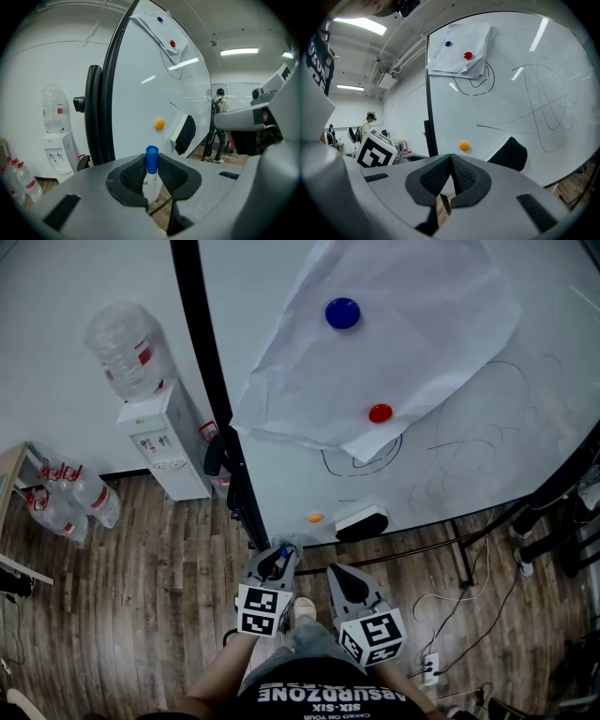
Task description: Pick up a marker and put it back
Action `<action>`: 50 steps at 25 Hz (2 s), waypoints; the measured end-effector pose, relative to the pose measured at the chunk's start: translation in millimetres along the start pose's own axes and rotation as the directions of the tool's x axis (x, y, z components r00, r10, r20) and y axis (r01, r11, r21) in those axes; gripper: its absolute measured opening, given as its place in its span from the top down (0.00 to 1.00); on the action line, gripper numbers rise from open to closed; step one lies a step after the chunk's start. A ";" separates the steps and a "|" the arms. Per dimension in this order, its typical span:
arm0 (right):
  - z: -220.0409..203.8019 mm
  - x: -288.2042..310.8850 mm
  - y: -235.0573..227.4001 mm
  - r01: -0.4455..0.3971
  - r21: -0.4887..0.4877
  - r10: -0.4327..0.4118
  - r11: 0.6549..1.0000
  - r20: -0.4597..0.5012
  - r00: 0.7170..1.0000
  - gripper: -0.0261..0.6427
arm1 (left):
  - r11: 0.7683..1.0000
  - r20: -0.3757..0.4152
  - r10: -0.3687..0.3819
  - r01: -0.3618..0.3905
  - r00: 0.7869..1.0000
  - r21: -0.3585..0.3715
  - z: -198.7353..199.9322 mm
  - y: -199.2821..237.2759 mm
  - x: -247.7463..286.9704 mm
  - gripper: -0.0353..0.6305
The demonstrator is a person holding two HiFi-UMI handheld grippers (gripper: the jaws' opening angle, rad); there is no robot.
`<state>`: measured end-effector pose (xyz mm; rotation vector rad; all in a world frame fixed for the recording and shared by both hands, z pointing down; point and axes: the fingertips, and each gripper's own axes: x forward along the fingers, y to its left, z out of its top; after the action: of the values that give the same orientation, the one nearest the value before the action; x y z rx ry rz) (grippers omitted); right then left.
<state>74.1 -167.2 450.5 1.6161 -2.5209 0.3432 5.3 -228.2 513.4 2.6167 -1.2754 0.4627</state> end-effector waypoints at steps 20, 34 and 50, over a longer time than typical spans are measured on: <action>-1.7 0.6 1.7 -0.010 -0.006 0.010 1.000 -0.007 1.000 0.97 | 0.996 -0.075 -0.022 0.029 0.997 0.081 -25.3 -11.9 5.1 0.82; -2.4 -3.9 8.9 -0.017 -0.009 0.017 1.000 -0.004 1.000 0.97 | 0.998 -0.072 0.009 -0.004 0.997 0.069 -14.6 -4.3 -0.6 0.77; -4.8 -11.4 29.4 -0.040 -0.008 0.040 0.999 -0.001 0.999 0.97 | 0.998 0.025 0.046 -0.047 0.999 0.044 22.2 11.6 -19.7 0.71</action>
<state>52.1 -144.1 449.0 1.5642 -2.5537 0.3370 -11.0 -227.6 486.1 2.6415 -1.3510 0.4743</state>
